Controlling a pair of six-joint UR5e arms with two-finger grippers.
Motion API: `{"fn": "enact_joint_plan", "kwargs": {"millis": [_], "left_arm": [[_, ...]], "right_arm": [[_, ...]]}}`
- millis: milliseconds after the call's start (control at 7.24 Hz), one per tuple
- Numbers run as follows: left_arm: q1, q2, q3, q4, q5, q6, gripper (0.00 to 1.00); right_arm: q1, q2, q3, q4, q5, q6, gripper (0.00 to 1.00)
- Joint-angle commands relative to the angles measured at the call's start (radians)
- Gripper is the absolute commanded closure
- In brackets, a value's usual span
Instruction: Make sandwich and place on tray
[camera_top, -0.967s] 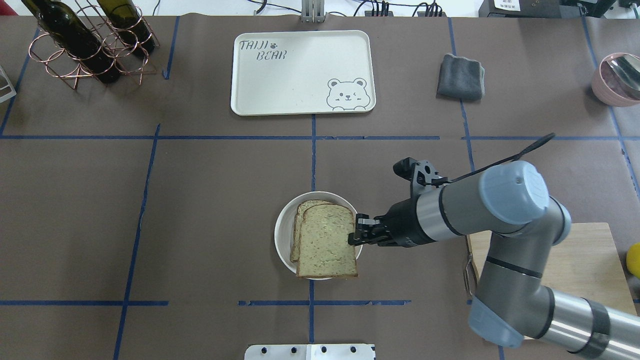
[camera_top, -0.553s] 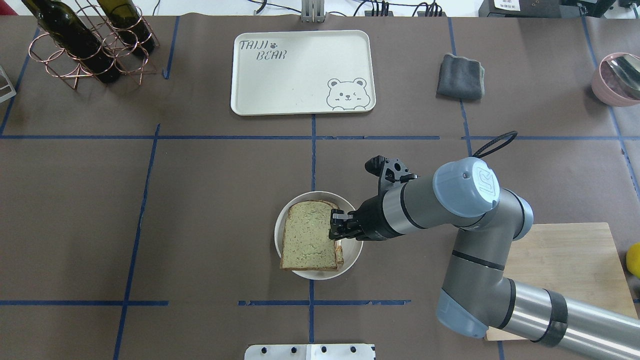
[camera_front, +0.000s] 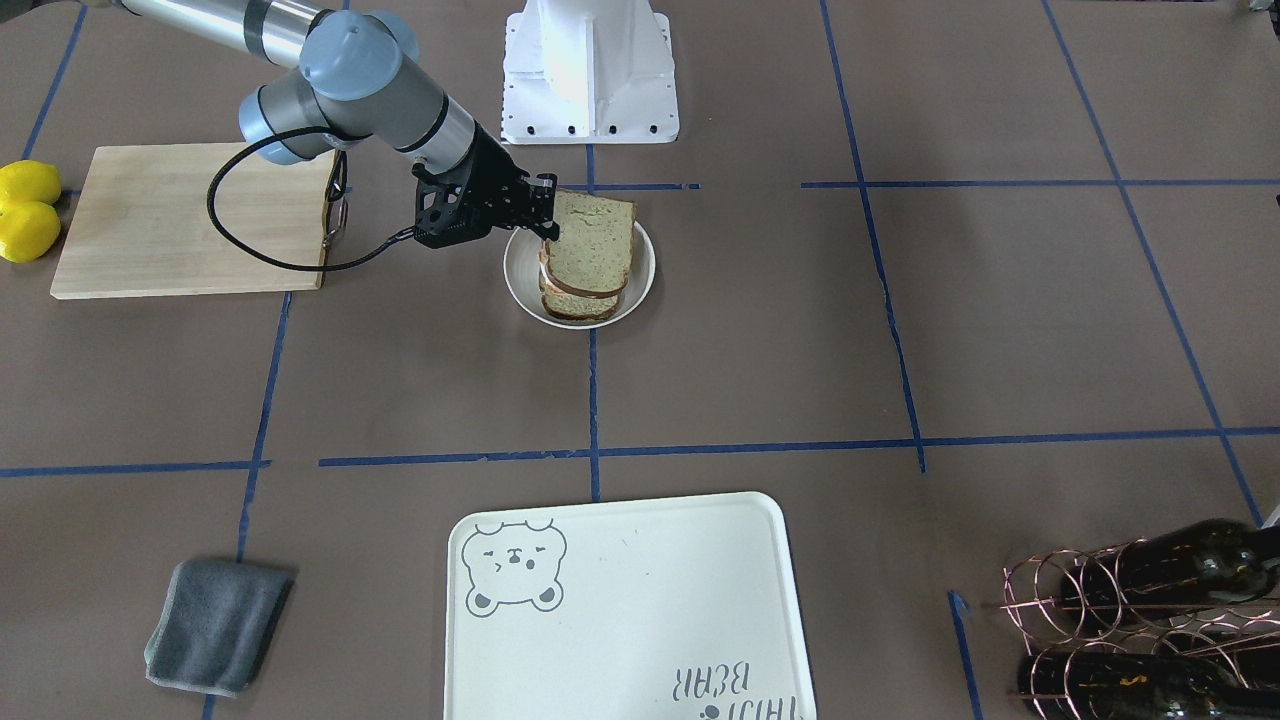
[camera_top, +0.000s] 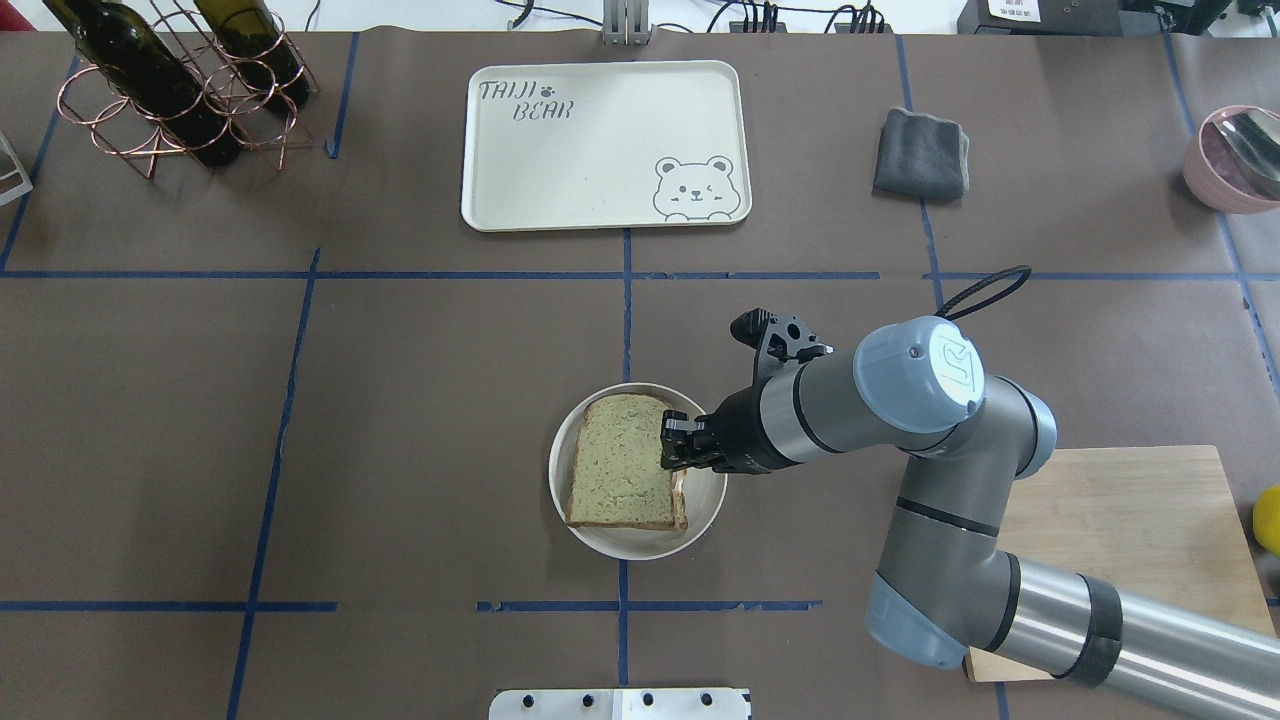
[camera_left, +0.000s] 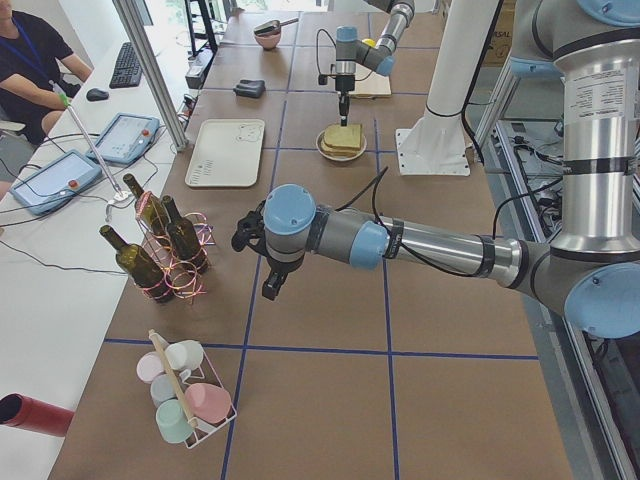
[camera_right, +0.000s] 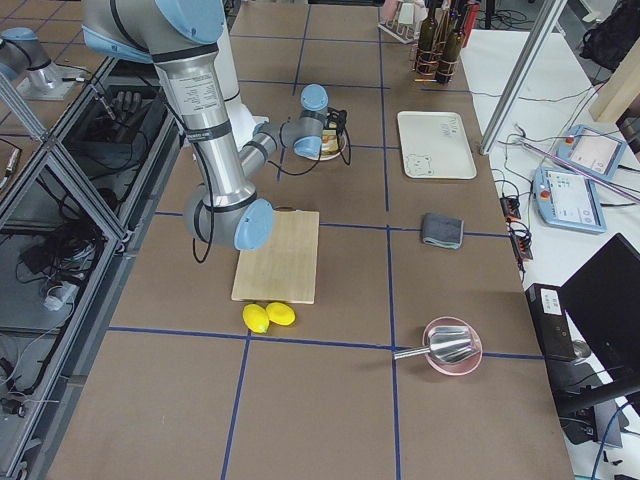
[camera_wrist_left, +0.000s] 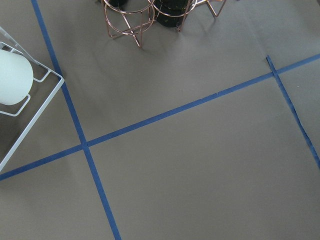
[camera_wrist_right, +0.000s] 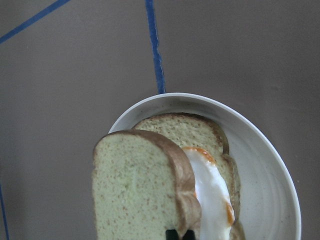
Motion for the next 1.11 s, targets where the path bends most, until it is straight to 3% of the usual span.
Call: {"fn": "enact_joint_plan", "kwargs": {"millis": [0,138,276,414,553,829,967], "left_arm": [[0.0,-0.002,-0.001,0.0,0.0,0.0,0.0],[0.0,-0.002,0.001,0.0,0.0,0.0,0.0],[0.0,-0.002,-0.001,-0.002,0.0,0.002,0.0],[0.002,-0.002,0.001,-0.021,-0.002,-0.003,0.0],[0.027,-0.003,0.001,-0.093,-0.002,-0.099,0.0],[0.211,-0.005,0.002,-0.393,0.0,-0.489,0.0],[0.327,-0.009,0.008,-0.574,0.009,-0.737,0.0]], "right_arm": [[0.002,-0.004,-0.009,-0.001,0.002,-0.009,1.0],[0.002,-0.004,-0.009,-0.002,0.003,-0.01,1.0],[0.002,-0.004,-0.015,-0.004,0.005,-0.01,0.7],[0.001,-0.004,-0.019,-0.003,0.006,-0.01,0.24],[0.002,-0.002,-0.018,-0.003,0.008,-0.01,0.0],[0.065,-0.014,0.025,-0.015,0.055,-0.009,0.0],[0.152,-0.052,0.071,-0.056,0.139,-0.009,0.0]]}}
